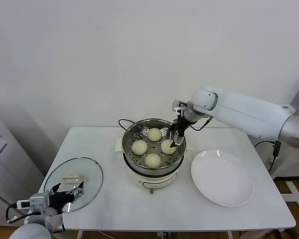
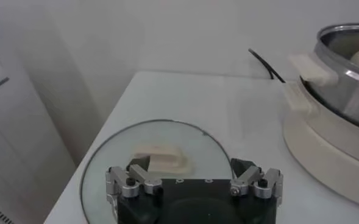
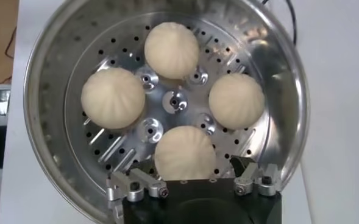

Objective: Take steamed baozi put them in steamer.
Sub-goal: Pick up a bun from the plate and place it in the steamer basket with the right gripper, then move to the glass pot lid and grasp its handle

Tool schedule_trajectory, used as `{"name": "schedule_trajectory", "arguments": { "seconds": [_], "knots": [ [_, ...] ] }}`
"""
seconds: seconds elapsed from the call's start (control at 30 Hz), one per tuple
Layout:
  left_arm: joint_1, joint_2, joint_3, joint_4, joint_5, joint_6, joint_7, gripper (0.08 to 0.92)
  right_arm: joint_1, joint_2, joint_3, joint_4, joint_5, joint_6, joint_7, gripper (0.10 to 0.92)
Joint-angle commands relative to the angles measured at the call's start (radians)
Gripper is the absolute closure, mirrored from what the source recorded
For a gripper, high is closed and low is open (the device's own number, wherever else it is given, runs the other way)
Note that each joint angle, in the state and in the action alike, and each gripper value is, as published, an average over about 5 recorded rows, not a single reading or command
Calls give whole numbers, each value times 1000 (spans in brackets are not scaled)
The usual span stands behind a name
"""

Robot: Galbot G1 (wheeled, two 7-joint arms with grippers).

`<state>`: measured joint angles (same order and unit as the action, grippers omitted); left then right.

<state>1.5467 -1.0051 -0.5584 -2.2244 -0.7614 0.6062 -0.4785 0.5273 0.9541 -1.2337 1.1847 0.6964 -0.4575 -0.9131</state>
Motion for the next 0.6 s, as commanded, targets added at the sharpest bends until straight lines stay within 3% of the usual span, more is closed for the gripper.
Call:
{"name": "schedule_trajectory", "arguments": {
  "seconds": [0.03,0.37,0.6],
  "knots": [
    [-2,4,-11,-1,-5,-4,5,177,-195,-137,396,5,199,115,158,203],
    [-5,8,-15,0,-8,-8,18,177,-614,-230,880,86,205,346,474,203],
    [1,23,-35,-3,-8,-21,46,177,-944,-252,1221,220,146,405,613,203]
  ]
}}
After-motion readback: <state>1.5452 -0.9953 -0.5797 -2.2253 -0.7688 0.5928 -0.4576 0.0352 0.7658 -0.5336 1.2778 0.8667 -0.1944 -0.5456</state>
